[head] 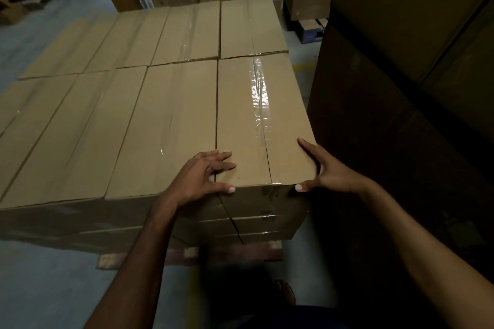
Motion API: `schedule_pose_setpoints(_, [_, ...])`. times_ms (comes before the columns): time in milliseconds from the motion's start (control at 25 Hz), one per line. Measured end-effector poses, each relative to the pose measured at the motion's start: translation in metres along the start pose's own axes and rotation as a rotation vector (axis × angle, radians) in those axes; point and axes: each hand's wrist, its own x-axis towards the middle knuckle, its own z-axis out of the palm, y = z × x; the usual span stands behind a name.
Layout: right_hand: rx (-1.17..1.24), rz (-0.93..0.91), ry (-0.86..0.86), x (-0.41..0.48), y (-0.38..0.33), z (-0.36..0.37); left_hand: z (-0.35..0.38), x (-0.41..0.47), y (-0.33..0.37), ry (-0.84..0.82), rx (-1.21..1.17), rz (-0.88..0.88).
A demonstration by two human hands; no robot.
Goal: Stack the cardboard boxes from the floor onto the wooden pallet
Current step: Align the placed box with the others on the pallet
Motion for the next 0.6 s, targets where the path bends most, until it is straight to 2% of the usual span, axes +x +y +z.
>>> schedule_pose_setpoints(240, [-0.015,-0.006,-0.002,-0.001,0.001,-0.011,0.005,0.003,-0.001,0.032,-0.017,0.004])
schedule_pose_setpoints(600, [-0.026,0.038,-0.013,-0.01,-0.005,-0.007,-0.005,0.008,-0.017,-0.041,0.024,0.11])
